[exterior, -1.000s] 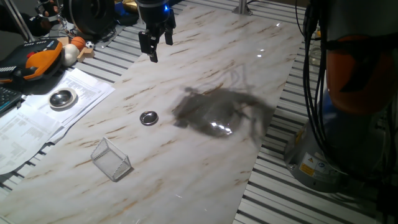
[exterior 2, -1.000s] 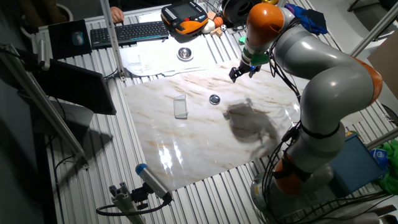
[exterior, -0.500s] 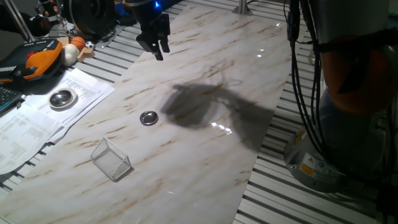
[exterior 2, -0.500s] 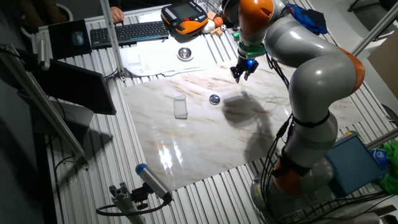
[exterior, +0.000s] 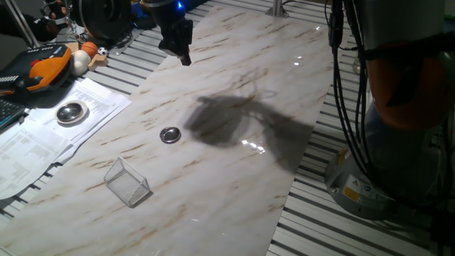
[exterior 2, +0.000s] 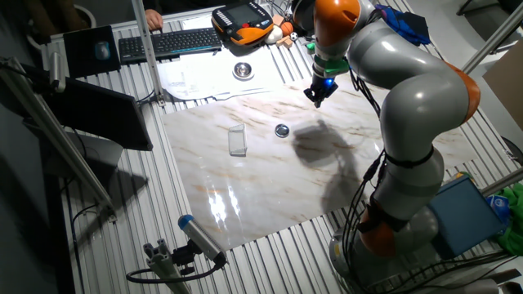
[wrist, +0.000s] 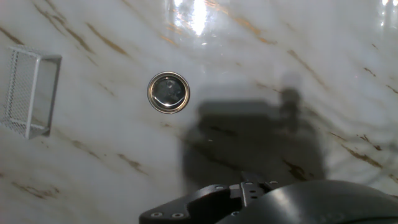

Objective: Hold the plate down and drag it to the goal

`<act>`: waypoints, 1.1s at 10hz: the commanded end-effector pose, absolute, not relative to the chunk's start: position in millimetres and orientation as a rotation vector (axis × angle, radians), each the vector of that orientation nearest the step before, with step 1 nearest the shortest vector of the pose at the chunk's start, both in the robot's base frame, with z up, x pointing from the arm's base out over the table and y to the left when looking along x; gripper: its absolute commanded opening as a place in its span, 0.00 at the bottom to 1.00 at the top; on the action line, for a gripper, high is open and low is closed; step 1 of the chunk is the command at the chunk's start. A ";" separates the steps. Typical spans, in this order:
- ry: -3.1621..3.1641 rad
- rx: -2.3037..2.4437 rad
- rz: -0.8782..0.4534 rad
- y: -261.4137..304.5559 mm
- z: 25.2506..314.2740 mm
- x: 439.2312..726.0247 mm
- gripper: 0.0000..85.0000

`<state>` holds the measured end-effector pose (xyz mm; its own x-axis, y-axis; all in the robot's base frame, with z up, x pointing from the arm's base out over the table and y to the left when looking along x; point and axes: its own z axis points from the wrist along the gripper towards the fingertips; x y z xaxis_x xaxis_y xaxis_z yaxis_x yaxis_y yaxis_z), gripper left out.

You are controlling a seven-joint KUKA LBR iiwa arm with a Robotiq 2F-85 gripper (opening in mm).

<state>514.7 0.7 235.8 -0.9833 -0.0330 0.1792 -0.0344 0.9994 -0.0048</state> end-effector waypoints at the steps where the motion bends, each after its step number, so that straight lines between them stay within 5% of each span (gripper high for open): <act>1: -2.959 0.054 0.012 0.6 235.8 514.8 0.00; 6: -2.964 0.045 0.012 0.7 235.8 514.7 0.00; 8: -3.049 -0.049 -0.142 0.7 235.8 514.7 0.00; 11: -2.967 -0.108 -0.124 0.7 235.8 514.7 0.00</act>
